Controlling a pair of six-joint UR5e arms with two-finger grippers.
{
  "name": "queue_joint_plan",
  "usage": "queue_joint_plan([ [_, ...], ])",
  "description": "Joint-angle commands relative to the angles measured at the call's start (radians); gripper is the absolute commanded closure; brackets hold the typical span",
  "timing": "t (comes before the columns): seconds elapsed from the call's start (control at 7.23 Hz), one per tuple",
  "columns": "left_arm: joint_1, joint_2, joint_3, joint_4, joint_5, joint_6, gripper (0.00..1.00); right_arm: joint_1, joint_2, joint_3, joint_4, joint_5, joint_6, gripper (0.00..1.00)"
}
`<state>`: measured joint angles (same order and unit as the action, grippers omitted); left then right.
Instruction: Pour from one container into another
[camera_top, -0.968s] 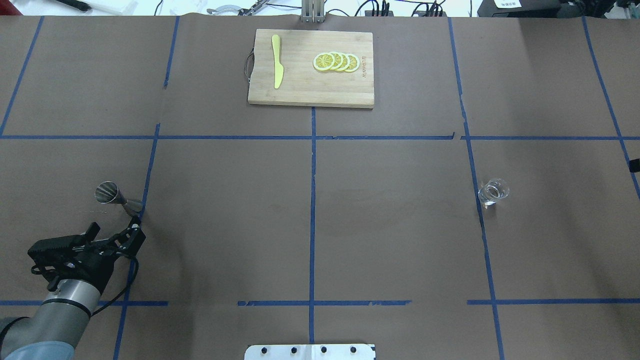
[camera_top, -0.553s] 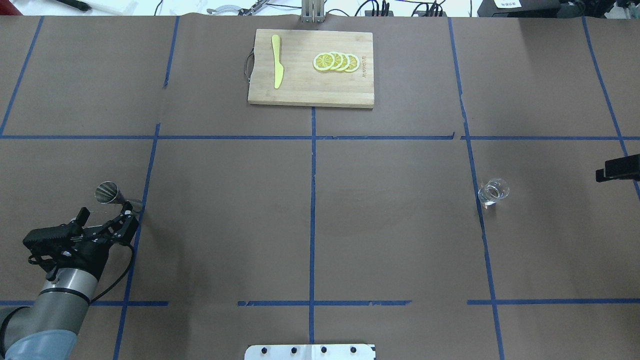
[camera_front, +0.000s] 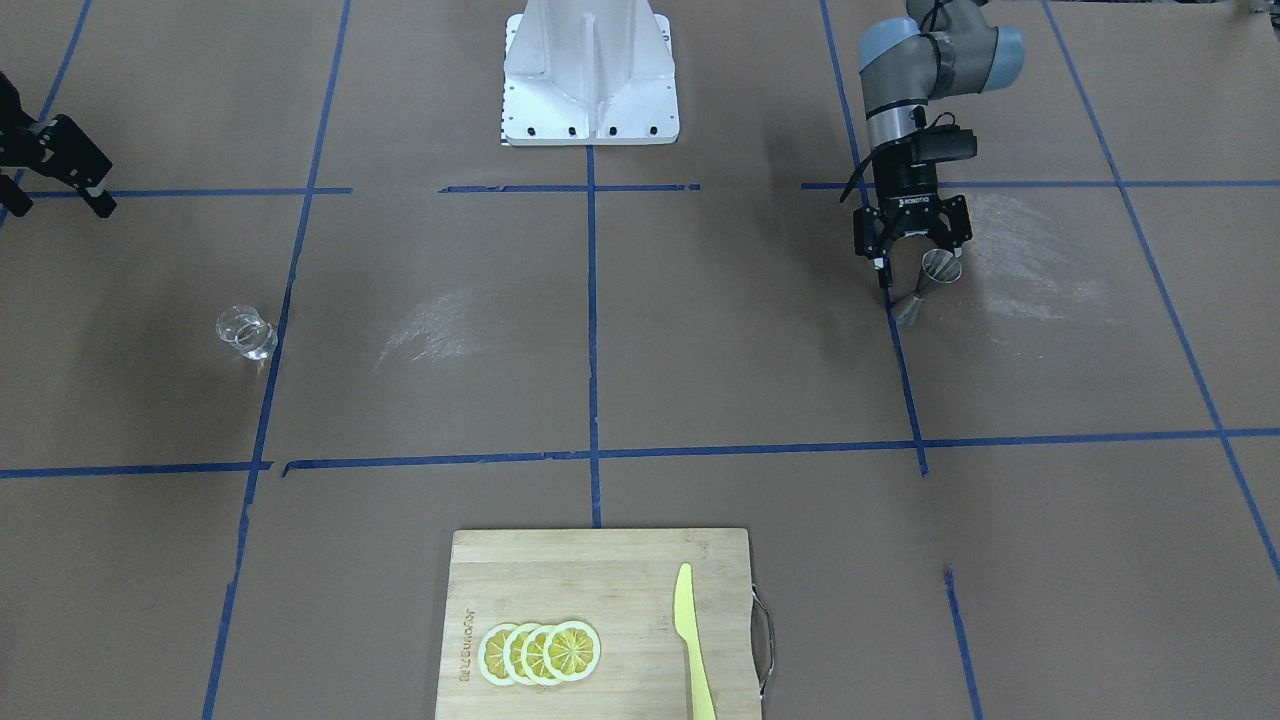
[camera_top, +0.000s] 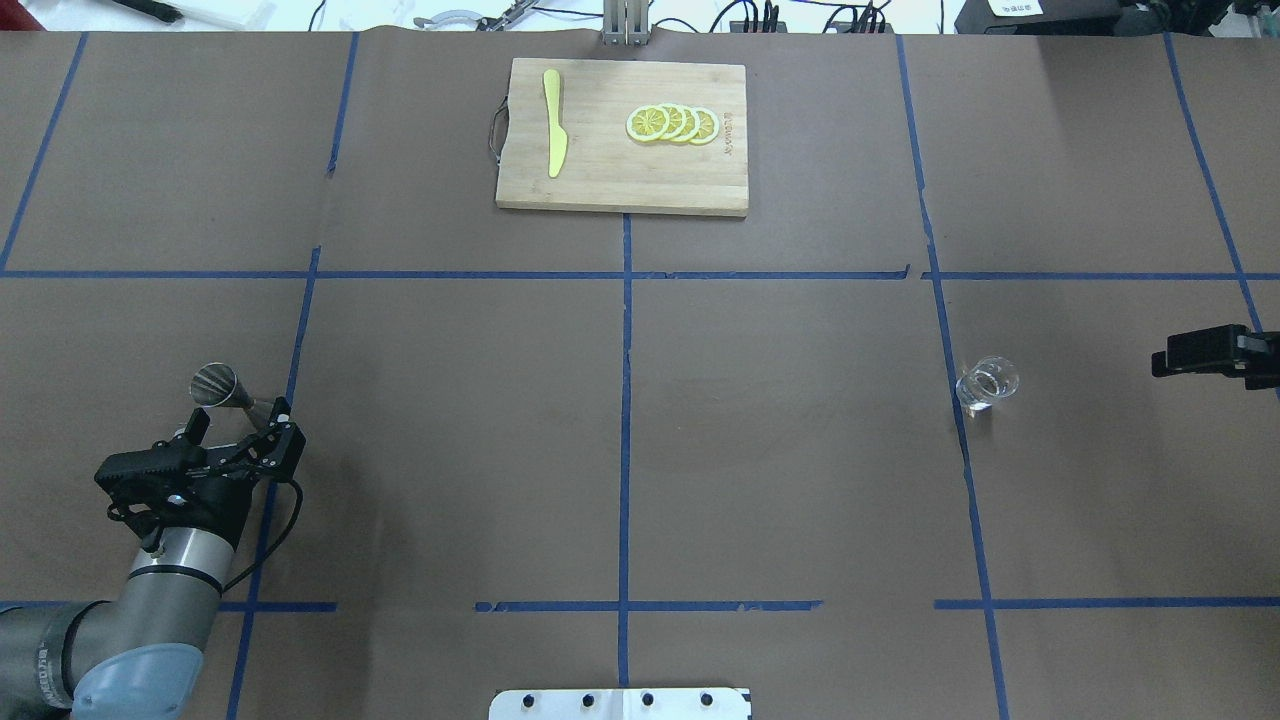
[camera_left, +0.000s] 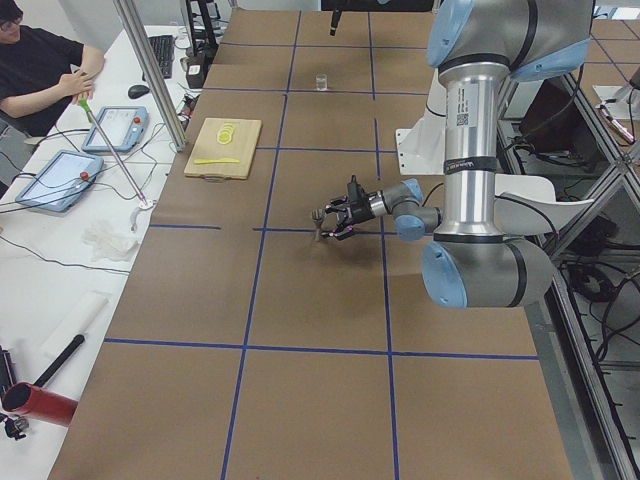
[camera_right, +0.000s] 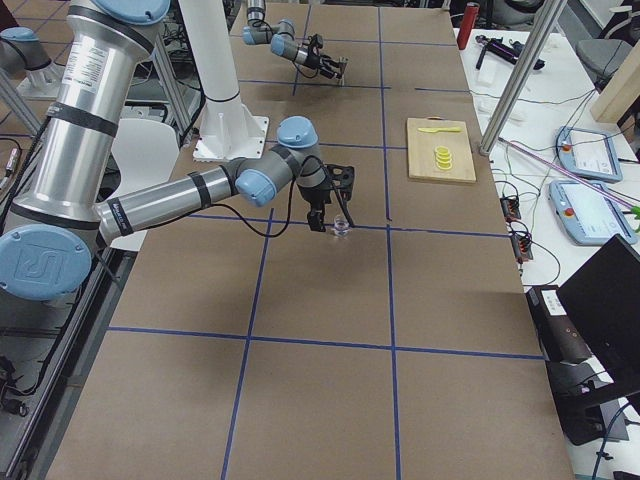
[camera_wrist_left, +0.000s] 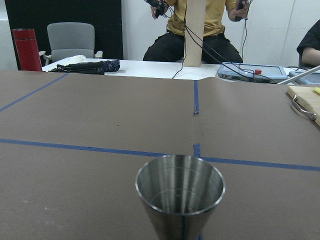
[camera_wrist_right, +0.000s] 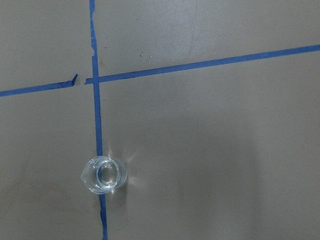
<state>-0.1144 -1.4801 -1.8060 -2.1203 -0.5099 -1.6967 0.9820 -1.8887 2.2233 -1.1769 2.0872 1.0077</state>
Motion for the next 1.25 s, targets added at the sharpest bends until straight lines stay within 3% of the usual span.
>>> queue_joint_plan([
  [0.0, -0.005, -0.011, 0.016, 0.000, 0.005, 0.000, 0.10, -0.029, -0.068, 0.097, 0.000, -0.004, 0.043, 0.00],
  [0.14, -0.008, -0.011, 0.016, 0.000, 0.007, 0.000, 0.13, -0.060, -0.070, 0.110, 0.000, -0.009, 0.079, 0.00],
  [0.42, -0.025, -0.012, 0.016, 0.000, 0.007, 0.000, 0.17, -0.236, -0.063, 0.136, 0.000, -0.176, 0.217, 0.00],
  [1.11, -0.039, -0.052, 0.056, 0.000, 0.007, 0.002, 0.35, -0.240, -0.063, 0.138, 0.000, -0.182, 0.219, 0.00],
])
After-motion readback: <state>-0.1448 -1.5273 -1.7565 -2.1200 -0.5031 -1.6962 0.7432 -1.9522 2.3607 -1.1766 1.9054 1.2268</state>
